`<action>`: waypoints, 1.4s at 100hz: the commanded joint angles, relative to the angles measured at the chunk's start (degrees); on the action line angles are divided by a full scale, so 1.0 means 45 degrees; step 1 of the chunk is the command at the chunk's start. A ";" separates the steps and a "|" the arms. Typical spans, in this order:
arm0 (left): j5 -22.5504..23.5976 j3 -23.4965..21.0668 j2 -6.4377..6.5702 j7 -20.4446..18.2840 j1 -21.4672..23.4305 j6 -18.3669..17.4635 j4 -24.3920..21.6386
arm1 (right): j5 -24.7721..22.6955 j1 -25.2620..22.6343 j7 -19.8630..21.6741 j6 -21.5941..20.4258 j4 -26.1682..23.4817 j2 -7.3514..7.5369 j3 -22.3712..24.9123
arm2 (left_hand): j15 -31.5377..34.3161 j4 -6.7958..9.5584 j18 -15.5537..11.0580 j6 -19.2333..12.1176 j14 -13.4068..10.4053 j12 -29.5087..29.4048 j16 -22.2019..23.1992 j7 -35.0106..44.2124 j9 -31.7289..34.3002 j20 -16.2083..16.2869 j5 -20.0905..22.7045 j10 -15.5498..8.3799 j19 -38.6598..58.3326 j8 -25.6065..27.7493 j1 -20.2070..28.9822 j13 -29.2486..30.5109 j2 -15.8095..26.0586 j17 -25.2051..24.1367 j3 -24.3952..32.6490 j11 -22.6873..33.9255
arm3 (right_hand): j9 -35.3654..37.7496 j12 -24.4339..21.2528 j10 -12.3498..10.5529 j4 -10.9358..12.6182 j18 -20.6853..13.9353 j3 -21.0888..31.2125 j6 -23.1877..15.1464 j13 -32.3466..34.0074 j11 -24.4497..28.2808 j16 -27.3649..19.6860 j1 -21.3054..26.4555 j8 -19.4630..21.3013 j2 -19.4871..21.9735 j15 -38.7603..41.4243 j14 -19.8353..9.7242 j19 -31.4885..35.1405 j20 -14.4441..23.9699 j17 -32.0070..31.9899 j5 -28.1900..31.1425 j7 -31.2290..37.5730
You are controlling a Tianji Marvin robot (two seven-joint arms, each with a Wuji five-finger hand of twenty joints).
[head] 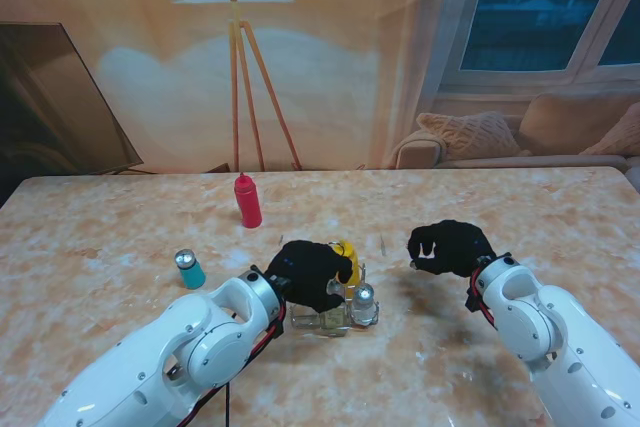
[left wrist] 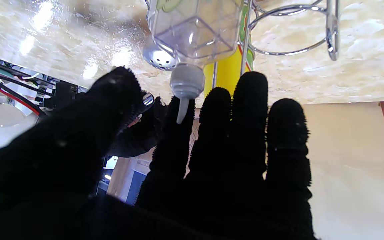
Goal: Place the seasoning bottles into the rack
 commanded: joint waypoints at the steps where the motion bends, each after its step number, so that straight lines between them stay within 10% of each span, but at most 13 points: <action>1: 0.0007 -0.0175 0.0009 -0.0108 0.0168 -0.0054 -0.0250 | 0.0002 -0.0085 0.0181 -0.0011 0.0014 -0.0072 -0.0033 | -0.0224 0.0413 0.0158 0.0034 0.0203 -0.0078 -0.0256 0.0041 -0.0438 -0.0288 0.0054 0.0291 -0.0077 0.0251 -0.0157 -0.0253 0.0170 -0.0122 0.0001 -0.0241 | 0.0367 0.0315 -0.0222 -0.0105 -0.0009 0.0172 -0.0313 0.0169 0.0001 0.0155 0.0223 -0.0082 -0.0201 0.0184 -0.0210 0.0023 -0.0046 -0.0059 0.0122 0.0162; 95: 0.1879 -0.4172 0.0146 0.0451 0.2871 -0.1717 -0.1554 | 0.0019 -0.0080 0.0260 0.0062 0.0004 -0.0066 -0.0065 | -0.0357 0.0468 0.0210 -0.0057 0.0222 -0.0011 -0.0295 0.0194 -0.0552 -0.0359 -0.0001 0.0259 -0.0327 0.0435 -0.0092 -0.0506 0.0342 -0.0488 -0.0255 -0.0337 | 0.0380 0.0311 -0.0261 -0.0089 0.0005 0.0156 -0.0328 0.0164 0.0010 0.0156 0.0240 -0.0076 -0.0187 0.0194 -0.0214 0.0027 -0.0038 -0.0062 0.0132 0.0163; 140: 0.3947 -0.6486 0.0082 0.2740 0.4072 -0.1089 -0.0656 | 0.0039 0.0027 0.0375 0.0097 0.0065 -0.0052 -0.0165 | -0.0609 0.0475 0.0222 -0.0027 0.0349 -0.0017 -0.0346 0.0132 -0.0714 -0.0409 -0.0064 0.0247 -0.0622 0.0423 0.0048 -0.0847 0.0194 -0.0879 -0.0171 -0.0491 | 0.0367 0.0312 -0.0226 -0.0092 0.0000 0.0161 -0.0331 0.0159 0.0017 0.0154 0.0229 -0.0076 -0.0185 0.0189 -0.0205 0.0027 -0.0037 -0.0068 0.0125 0.0156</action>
